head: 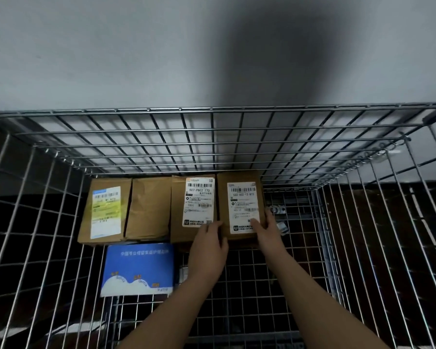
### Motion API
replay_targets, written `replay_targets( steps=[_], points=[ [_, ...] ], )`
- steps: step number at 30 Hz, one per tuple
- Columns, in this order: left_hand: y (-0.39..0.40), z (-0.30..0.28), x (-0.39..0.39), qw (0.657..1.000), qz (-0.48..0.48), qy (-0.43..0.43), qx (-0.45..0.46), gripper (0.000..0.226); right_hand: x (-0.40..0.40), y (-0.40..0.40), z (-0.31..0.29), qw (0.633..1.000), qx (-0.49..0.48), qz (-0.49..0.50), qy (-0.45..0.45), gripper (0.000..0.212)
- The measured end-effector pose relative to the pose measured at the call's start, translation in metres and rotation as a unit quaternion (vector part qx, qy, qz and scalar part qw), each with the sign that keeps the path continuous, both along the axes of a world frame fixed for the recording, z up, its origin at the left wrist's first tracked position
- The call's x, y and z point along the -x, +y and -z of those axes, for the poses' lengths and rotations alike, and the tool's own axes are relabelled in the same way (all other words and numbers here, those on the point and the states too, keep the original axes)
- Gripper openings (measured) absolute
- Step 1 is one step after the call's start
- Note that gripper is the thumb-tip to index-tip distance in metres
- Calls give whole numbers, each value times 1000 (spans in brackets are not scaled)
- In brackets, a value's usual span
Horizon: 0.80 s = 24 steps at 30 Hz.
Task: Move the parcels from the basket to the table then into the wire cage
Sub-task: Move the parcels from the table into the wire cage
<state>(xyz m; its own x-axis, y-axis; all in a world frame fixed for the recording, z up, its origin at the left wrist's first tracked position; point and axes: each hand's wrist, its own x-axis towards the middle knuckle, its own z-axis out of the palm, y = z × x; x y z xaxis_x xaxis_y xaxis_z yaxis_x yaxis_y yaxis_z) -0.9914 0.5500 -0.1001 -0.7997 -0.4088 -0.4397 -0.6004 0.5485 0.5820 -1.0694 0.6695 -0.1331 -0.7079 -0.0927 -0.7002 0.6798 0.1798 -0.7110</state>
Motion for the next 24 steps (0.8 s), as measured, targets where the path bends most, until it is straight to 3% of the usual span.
replay_targets(
  steps=[4,10,14,17,20,24],
  points=[
    [-14,7,-10,982,77,-44,165,55,2,-1,7,1000,-14,-6,3,52],
    [-24,13,-22,964,144,-141,171,77,5,-8,9,994,-92,-51,16,50],
    [-33,-1,-18,964,151,-154,152,74,5,-2,0,974,-191,-115,36,60],
    [-44,-30,-14,977,106,-133,127,63,0,4,-30,966,-237,-96,46,58],
    [-61,-86,-12,987,50,-125,92,45,-8,3,-75,969,-231,-72,56,41],
    [-88,-175,-17,990,34,-98,93,37,-20,-29,-152,967,-209,-132,67,23]
  ],
)
